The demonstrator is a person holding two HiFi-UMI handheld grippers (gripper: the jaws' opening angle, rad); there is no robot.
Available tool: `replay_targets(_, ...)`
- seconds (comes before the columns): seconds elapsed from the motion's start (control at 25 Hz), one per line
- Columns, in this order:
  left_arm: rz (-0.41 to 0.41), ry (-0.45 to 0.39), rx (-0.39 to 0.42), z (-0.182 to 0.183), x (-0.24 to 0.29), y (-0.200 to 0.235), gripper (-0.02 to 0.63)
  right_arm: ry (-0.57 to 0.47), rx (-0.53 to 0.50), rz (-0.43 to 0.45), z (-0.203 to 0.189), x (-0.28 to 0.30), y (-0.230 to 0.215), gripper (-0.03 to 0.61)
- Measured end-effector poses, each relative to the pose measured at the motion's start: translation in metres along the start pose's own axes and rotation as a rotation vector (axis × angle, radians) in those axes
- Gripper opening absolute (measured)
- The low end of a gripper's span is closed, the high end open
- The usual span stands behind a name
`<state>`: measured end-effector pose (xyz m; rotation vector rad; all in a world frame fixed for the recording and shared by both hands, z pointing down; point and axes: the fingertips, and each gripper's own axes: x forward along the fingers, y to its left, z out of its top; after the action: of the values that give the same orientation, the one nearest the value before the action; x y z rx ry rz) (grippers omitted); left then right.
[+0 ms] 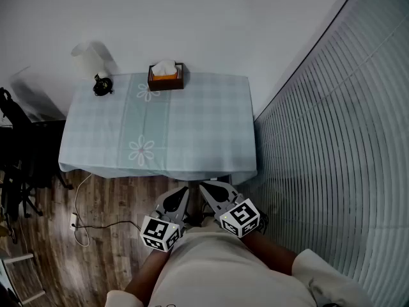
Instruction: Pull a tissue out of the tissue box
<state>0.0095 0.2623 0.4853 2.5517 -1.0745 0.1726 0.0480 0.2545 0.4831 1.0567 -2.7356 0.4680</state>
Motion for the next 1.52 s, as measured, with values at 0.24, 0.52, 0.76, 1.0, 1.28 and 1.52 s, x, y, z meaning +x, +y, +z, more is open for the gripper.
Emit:
replay_targets(0.24, -0.001, 0.008, 0.015, -0.001, 0.003, -0.001, 0.006, -0.001, 0.0, 0.001, 0.001, -0.001, 0.0, 0.011)
replay_targets(0.52, -0.005, 0.012, 0.003, -0.002, 0.002, 0.003, 0.006, 0.009, 0.072, 0.048, -0.005, 0.004, 0.003, 0.012)
replay_targets(0.76, 0.003, 0.011, -0.001, -0.005, -0.014, 0.017, 0.006, 0.0, 0.1, 0.031, -0.005, 0.018, 0.006, 0.014)
replay_targets(1.0, -0.01, 0.019, -0.02, -0.01, -0.029, 0.043, 0.006, -0.017, 0.054, -0.004, 0.009, 0.04, 0.011, 0.012)
replay_targets(1.28, -0.035, 0.01, -0.025, 0.008, -0.009, 0.069, 0.006, -0.007, 0.035, -0.051, 0.022, 0.058, -0.014, 0.012)
replay_targets(1.52, 0.004, 0.035, -0.029, 0.024, 0.049, 0.113, 0.006, -0.01, 0.059, -0.043, 0.035, 0.092, -0.079, 0.012)
